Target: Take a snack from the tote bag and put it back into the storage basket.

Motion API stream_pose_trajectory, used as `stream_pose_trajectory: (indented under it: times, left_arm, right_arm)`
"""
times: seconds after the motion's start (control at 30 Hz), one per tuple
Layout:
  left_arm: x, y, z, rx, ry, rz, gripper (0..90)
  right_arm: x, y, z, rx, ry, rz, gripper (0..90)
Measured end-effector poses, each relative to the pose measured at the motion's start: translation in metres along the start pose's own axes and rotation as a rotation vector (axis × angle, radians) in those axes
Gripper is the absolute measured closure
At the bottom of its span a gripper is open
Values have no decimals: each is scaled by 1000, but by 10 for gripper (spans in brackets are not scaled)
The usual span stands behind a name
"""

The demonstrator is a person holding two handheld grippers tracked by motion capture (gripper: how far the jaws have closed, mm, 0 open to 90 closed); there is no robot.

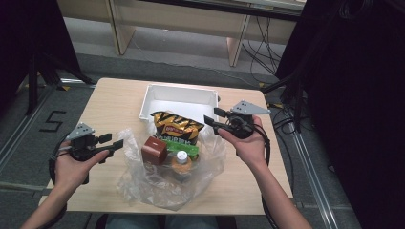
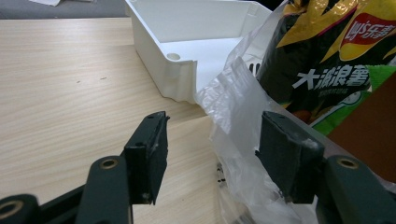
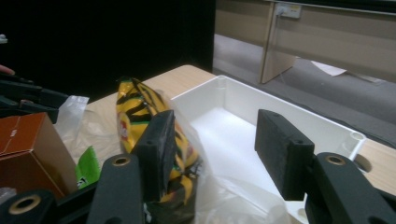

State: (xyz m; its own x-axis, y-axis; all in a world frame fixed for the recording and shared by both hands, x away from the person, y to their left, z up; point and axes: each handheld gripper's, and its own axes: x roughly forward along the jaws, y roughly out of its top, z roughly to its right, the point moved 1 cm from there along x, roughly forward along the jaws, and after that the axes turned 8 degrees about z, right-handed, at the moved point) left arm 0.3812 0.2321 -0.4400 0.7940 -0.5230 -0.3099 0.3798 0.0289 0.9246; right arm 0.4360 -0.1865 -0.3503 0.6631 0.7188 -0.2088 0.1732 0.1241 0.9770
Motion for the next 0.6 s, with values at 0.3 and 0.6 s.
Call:
stream_pose_trajectory:
  times: [0.3,0.6]
  left_arm:
    - [-1,1,0,-6,-2,9,419]
    - [-7,-1,-2,-10,14,7,420]
  right_arm:
    - [9,4,-11,-22,56,-20,477]
    - [31,-6,-23,2,73,-128,472]
